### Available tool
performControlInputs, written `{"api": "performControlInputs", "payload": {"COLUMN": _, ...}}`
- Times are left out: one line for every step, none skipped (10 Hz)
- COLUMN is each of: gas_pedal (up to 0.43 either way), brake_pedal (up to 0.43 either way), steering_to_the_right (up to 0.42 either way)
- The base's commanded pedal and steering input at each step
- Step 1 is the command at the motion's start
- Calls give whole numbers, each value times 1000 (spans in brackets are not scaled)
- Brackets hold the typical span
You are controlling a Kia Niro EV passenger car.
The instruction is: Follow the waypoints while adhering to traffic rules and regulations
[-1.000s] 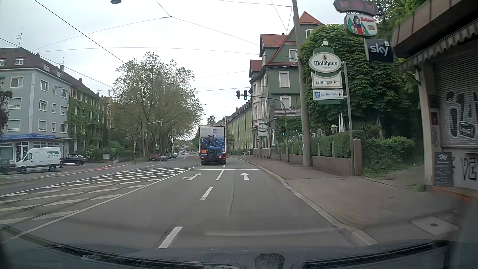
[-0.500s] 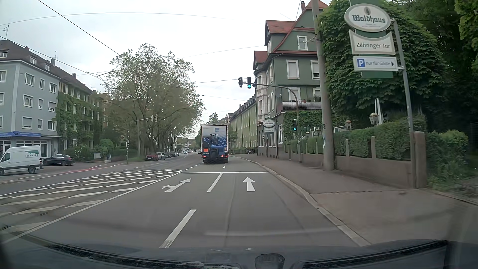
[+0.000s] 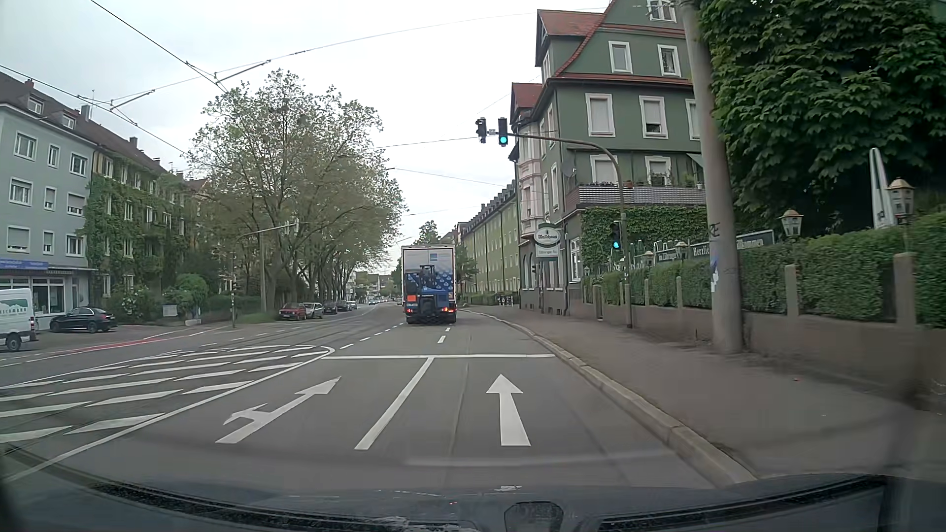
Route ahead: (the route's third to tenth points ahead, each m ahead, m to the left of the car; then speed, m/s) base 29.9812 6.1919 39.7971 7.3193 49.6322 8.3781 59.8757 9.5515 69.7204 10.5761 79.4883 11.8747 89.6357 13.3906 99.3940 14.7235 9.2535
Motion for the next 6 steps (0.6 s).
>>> {"api": "performControlInputs", "payload": {"gas_pedal": 87, "brake_pedal": 0, "steering_to_the_right": -14}}
{"api": "performControlInputs", "payload": {"gas_pedal": 79, "brake_pedal": 0, "steering_to_the_right": -13}}
{"api": "performControlInputs", "payload": {"gas_pedal": 79, "brake_pedal": 0, "steering_to_the_right": -12}}
{"api": "performControlInputs", "payload": {"gas_pedal": 67, "brake_pedal": 0, "steering_to_the_right": -10}}
{"api": "performControlInputs", "payload": {"gas_pedal": 67, "brake_pedal": 0, "steering_to_the_right": -9}}
{"api": "performControlInputs", "payload": {"gas_pedal": 67, "brake_pedal": 0, "steering_to_the_right": -9}}
